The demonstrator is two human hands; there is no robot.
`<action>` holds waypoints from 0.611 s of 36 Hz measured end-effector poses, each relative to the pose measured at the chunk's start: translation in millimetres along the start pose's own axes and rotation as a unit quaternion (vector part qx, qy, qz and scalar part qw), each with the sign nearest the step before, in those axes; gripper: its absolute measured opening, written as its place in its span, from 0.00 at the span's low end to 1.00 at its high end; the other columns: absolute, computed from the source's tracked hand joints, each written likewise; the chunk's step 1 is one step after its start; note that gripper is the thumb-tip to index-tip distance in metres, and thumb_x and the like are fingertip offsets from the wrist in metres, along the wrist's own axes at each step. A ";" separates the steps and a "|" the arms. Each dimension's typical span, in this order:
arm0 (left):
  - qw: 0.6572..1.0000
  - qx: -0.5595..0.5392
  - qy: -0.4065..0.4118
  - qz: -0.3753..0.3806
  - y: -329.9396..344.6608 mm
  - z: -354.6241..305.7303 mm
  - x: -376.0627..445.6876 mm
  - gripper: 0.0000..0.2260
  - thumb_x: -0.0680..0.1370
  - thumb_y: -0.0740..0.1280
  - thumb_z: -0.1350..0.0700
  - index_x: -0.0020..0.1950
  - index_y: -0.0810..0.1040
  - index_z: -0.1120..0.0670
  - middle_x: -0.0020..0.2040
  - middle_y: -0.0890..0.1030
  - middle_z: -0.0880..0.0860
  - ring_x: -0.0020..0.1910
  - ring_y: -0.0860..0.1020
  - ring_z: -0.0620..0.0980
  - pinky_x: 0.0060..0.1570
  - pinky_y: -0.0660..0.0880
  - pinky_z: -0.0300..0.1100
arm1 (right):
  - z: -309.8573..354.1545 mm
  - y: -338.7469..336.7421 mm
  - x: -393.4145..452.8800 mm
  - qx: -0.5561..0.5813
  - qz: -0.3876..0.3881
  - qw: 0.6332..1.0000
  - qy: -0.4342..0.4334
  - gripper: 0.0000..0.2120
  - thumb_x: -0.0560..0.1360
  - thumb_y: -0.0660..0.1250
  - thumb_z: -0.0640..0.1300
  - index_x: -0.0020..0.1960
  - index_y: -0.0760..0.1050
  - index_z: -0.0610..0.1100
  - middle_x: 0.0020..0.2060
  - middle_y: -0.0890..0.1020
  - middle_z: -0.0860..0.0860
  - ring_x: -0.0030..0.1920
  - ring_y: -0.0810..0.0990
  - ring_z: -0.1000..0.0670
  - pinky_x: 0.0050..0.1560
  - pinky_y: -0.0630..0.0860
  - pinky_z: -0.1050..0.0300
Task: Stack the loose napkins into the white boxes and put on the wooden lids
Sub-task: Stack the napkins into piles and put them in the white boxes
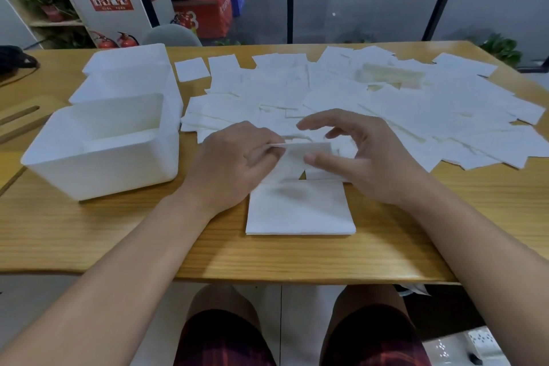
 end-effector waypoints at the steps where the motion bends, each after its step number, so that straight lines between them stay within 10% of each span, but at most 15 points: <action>1: 1.000 -0.001 0.002 -0.002 -0.1 -0.4 0.3 0.06 0.84 0.73 0.51 0.58 0.88 0.49 0.50 0.87 0.44 0.52 0.83 0.45 0.52 0.81 0.51 | -0.6 -1.2 0.2 -0.009 -0.018 1.000 -0.010 0.10 0.80 0.77 0.47 0.61 0.85 0.51 0.62 0.85 0.58 0.68 0.81 0.50 0.67 0.76 0.46; 7: 0.988 -0.126 -0.071 -0.058 -14.6 11.0 0.4 0.05 0.85 0.72 0.52 0.54 0.87 0.52 0.48 0.87 0.44 0.50 0.84 0.50 0.48 0.79 0.51 | -8.1 -15.9 0.1 0.015 -0.078 0.997 0.011 0.04 0.83 0.74 0.45 0.54 0.88 0.48 0.51 0.88 0.53 0.53 0.84 0.49 0.53 0.79 0.40; 12: 0.961 -0.244 -0.128 -0.019 -13.5 15.1 1.2 0.05 0.85 0.72 0.55 0.53 0.87 0.55 0.45 0.86 0.49 0.44 0.82 0.48 0.42 0.77 0.43 | -23.4 -12.6 0.1 0.099 -0.023 0.991 0.090 0.25 0.84 0.70 0.56 0.46 0.82 0.32 0.39 0.79 0.31 0.40 0.76 0.30 0.43 0.75 0.31; 17: 0.946 -0.275 -0.158 0.069 -1.0 8.5 -0.9 0.04 0.83 0.74 0.52 0.55 0.89 0.50 0.48 0.88 0.52 0.48 0.83 0.62 0.48 0.80 0.57 | -9.7 -2.8 -2.9 0.163 0.046 0.976 0.135 0.09 0.82 0.74 0.45 0.62 0.85 0.50 0.34 0.75 0.36 0.33 0.73 0.47 0.35 0.74 0.58; 22: 0.937 -0.254 -0.183 0.156 5.9 4.9 -9.0 0.05 0.84 0.74 0.53 0.58 0.87 0.45 0.34 0.81 0.60 0.28 0.76 0.58 0.36 0.75 0.43 | -18.0 5.1 -4.9 0.120 0.103 0.973 0.170 0.05 0.80 0.76 0.42 0.55 0.86 0.49 0.33 0.79 0.39 0.31 0.74 0.44 0.36 0.73 0.52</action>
Point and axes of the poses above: each hand's wrist, its own x-axis towards the middle knuckle, its own y-axis out of the palm, z = x × y, the point moved 8 cm from there along x, towards the middle knuckle
